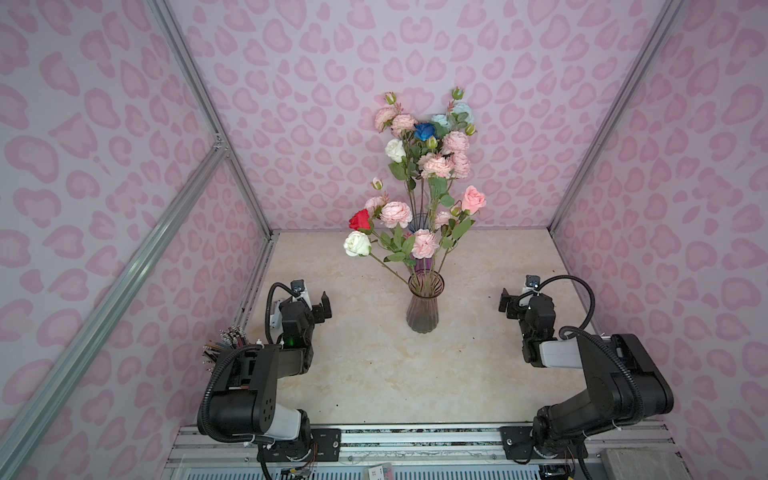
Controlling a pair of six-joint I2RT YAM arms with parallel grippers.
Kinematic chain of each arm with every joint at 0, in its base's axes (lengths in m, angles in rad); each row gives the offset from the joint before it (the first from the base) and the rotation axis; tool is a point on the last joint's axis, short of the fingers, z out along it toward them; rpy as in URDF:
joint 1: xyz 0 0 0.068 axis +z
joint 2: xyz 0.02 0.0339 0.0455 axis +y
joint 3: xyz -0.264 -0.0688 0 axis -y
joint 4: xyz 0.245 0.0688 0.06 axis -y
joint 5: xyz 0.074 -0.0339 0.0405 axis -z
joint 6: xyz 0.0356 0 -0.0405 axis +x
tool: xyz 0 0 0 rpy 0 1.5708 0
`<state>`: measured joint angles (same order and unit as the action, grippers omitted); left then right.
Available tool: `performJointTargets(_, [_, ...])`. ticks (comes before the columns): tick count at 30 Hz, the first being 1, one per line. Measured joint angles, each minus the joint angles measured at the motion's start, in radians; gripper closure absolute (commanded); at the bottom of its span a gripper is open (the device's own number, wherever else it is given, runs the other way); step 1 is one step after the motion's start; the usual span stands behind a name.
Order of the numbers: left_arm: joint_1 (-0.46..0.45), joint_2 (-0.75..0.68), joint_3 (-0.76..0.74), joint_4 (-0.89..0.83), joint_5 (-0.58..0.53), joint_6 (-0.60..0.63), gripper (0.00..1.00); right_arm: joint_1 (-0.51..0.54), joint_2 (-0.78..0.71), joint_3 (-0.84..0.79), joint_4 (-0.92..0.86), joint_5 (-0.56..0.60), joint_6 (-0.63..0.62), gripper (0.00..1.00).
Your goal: Arrange the flowers into the vase
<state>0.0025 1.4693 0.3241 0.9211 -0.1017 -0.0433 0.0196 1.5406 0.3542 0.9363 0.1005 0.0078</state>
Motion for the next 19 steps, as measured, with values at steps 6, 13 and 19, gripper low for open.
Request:
performJointTargets(6, [0.000,0.000,0.000,0.000,0.000,0.000,0.02,0.000,0.000,0.000,0.000,0.000,0.000,0.00])
performJointTargets(13, [0.010,0.006,0.014,-0.001,0.015,-0.001,0.02,0.000,0.000,0.000,0.000,0.000,0.000,0.00])
performJointTargets(19, [0.011,0.006,0.018,-0.002,0.026,-0.001,0.02,0.000,0.000,0.000,0.000,0.000,0.000,0.00])
